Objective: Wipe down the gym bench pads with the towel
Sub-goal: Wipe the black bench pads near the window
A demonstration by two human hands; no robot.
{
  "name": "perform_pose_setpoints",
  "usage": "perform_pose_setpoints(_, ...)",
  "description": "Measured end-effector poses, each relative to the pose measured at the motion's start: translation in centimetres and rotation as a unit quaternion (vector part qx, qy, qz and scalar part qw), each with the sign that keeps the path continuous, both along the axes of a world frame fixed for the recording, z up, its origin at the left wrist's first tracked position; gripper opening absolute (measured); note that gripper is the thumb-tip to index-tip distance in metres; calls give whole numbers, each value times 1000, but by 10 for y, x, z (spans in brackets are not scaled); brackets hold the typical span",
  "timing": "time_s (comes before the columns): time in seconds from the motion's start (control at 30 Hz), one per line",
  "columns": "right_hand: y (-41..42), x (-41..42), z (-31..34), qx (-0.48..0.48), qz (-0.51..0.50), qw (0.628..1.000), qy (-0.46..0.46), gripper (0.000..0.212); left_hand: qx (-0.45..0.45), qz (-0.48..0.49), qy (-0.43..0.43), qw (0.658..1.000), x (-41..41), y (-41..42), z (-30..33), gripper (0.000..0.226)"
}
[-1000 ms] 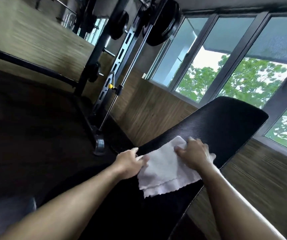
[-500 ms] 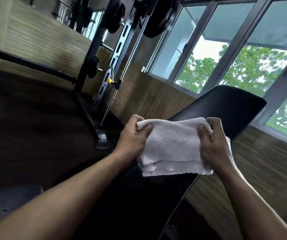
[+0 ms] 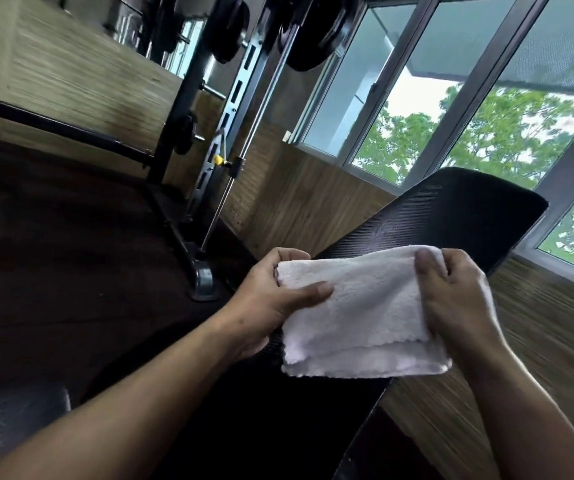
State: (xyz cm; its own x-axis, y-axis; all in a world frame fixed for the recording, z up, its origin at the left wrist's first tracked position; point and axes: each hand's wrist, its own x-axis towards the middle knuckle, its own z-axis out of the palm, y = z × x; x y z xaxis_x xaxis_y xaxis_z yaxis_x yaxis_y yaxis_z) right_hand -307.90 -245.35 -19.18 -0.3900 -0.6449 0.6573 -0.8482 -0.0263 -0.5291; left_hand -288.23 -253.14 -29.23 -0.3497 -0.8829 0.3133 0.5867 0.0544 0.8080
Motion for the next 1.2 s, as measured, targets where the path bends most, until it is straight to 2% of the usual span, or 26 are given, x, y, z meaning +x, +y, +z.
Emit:
perform_pose_setpoints(0.07, -3, -3, 0, 22, -15, 1000, 7, 33, 6, 52, -35, 998, -6, -7, -10, 64)
perform_pose_setpoints(0.17, -16, 2, -13, 123, 6, 990, -76, 32, 2, 163, -185, 969, -18, -16, -34, 56)
perform_pose_setpoints(0.2, -20, 1, -19, 145, -1, 986, -79, 32, -7, 192, -225, 955, -21, -17, -41, 52)
perform_pose_setpoints(0.27, -28, 0, -20, 161, -58, 985, -1, 29, -27, 227, -253, 940, -24, -20, -47, 51)
perform_pose_setpoints(0.33, -31, 1, -17, 170, -79, 982, 36, 29, -38, 240, -290, 926, -23, -24, -50, 60)
perform_pose_setpoints(0.4, -34, 7, -15, 209, -82, 974, 33, 30, -62, 262, -388, 881, -24, -26, -54, 68)
perform_pose_setpoints(0.47, -37, 8, -14, 249, -94, 963, 51, 31, -128, 333, -459, 814, -23, -18, -59, 66)
perform_pose_setpoints(0.5, -37, 8, -14, 263, -94, 958, 62, 30, -188, 376, -448, 789, -22, -11, -60, 63)
perform_pose_setpoints(0.57, -36, 9, -10, 273, -84, 955, 76, 29, -331, 394, -384, 767, -22, 8, -59, 67)
perform_pose_setpoints(0.6, -34, 9, -7, 269, -68, 959, 63, 29, -386, 351, -387, 760, -25, 17, -57, 79)
perform_pose_setpoints(0.67, -30, 11, -4, 248, -2, 969, -19, 26, -397, 218, -469, 758, -35, 31, -50, 109)
perform_pose_setpoints(0.73, -25, 12, -1, 210, 91, 957, -180, 23, -351, 162, -512, 767, -41, 32, -45, 122)
perform_pose_setpoints(0.8, -24, 15, -1, 148, 183, 894, -381, 26, -324, 185, -498, 782, -39, 27, -41, 121)
perform_pose_setpoints(0.87, -29, 18, -1, 95, 229, 835, -491, 29, -303, 209, -475, 799, -34, 20, -33, 105)
perform_pose_setpoints(0.97, -44, 23, -1, 65, 222, 794, -562, 26, -221, 247, -441, 834, -24, -9, -21, 57)
perform_pose_setpoints(1.03, -56, 21, 1, 67, 187, 787, -584, 23, -154, 252, -420, 858, -12, -36, -4, 36)
perform_pose_setpoints(1.1, -64, 23, 4, 83, 159, 783, -595, 27, -102, 249, -414, 870, -1, -57, 16, 25)
perform_pose_setpoints(1.17, -68, 28, 6, 116, 167, 795, -572, 31, -92, 270, -413, 865, 4, -71, 31, 27)
perform_pose_setpoints(1.2, -71, 28, 7, 123, 163, 814, -543, 21, -106, 278, -416, 859, 3, -75, 36, 27)
